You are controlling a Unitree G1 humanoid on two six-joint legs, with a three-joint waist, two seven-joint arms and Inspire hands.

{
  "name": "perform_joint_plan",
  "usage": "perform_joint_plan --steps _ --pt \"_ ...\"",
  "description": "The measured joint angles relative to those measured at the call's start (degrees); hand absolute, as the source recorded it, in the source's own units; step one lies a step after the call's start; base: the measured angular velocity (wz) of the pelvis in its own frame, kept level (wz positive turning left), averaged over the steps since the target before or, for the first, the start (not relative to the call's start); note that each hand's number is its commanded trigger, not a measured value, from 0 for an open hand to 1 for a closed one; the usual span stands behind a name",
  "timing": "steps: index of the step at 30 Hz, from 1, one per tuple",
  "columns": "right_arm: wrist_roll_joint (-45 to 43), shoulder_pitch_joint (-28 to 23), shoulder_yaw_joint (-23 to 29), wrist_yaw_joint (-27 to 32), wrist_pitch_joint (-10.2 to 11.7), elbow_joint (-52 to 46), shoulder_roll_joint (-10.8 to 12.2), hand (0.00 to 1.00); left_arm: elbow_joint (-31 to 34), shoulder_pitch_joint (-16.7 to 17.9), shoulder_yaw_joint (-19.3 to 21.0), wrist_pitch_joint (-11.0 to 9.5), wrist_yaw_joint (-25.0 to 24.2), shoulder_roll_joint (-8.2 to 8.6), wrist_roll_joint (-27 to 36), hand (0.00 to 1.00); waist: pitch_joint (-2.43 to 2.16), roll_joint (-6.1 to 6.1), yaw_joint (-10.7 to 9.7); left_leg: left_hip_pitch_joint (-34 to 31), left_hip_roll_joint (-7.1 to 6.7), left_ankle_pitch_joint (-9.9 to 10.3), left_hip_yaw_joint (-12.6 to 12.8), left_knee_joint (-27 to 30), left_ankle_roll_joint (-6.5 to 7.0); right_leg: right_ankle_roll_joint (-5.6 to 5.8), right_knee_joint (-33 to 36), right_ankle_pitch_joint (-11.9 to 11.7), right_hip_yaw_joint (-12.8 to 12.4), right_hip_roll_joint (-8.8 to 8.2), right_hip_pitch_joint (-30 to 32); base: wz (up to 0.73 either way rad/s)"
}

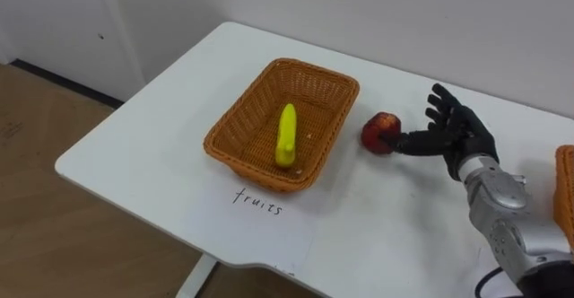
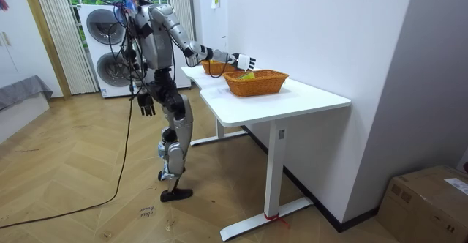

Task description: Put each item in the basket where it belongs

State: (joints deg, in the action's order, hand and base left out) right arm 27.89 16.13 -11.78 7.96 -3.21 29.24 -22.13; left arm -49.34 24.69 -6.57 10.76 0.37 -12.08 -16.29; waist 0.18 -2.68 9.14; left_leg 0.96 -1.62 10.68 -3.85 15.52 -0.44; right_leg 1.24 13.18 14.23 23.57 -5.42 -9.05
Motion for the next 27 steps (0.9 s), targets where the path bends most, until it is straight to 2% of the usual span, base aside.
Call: perform_joint_plan --steps 12,14,16,19,24,27 --pt "-3.97 0.02 -1.06 -0.66 0.30 0.50 0.12 0.00 0.05 -0.02 -0.63 -0.95 -0.97 -0.01 1.02 0.00 0.17 0.15 0.63 -1.82 -0.08 -0.03 0.00 0.51 0.04 -0.11 1.59 0.60 0.26 -0.47 2.16 0.00" --pt "-4.19 0.11 -1.03 -0.66 0.81 2.11 0.09 0.00 0.06 -0.12 -0.60 -1.12 -0.91 -0.02 1.10 0.00 0.23 0.28 0.63 -2.53 -0.16 -0.04 0.00 1.03 0.05 -0.06 1.92 0.67 0.34 -0.59 2.67 0.04" --pt "-4.17 0.61 -0.93 -0.61 2.32 4.23 0.07 0.00 -0.01 -0.64 -0.60 -1.22 -0.82 -0.05 1.19 0.00 0.37 0.30 0.73 -3.52 -0.17 -0.05 0.00 1.43 0.07 -0.15 3.17 0.99 0.31 -0.82 3.97 0.02" --pt "-4.33 2.45 -0.73 -0.76 3.47 6.52 0.07 0.00 -0.47 -1.44 -0.60 -1.67 -0.68 -0.07 2.09 0.00 0.77 0.38 0.76 -4.39 -0.29 -0.07 0.00 2.02 0.09 -0.43 5.02 1.87 0.21 -1.43 5.44 0.00" --pt "-4.42 4.54 -0.68 0.15 3.55 7.86 0.03 0.00 -1.11 -1.56 -0.51 -2.24 -0.67 -0.39 2.34 0.00 0.76 0.26 1.03 -6.85 -0.09 -0.30 0.14 2.98 -0.09 -0.97 6.86 2.66 0.08 -1.59 8.17 0.03" --pt "-5.71 5.83 -0.68 0.66 4.58 9.65 -0.15 0.00 -1.19 -1.74 -0.50 -2.35 -0.63 -0.40 2.40 0.00 0.79 0.04 1.13 -8.19 0.04 -0.43 0.17 3.56 -0.26 -1.21 7.69 2.85 -0.11 -1.59 9.75 0.00"
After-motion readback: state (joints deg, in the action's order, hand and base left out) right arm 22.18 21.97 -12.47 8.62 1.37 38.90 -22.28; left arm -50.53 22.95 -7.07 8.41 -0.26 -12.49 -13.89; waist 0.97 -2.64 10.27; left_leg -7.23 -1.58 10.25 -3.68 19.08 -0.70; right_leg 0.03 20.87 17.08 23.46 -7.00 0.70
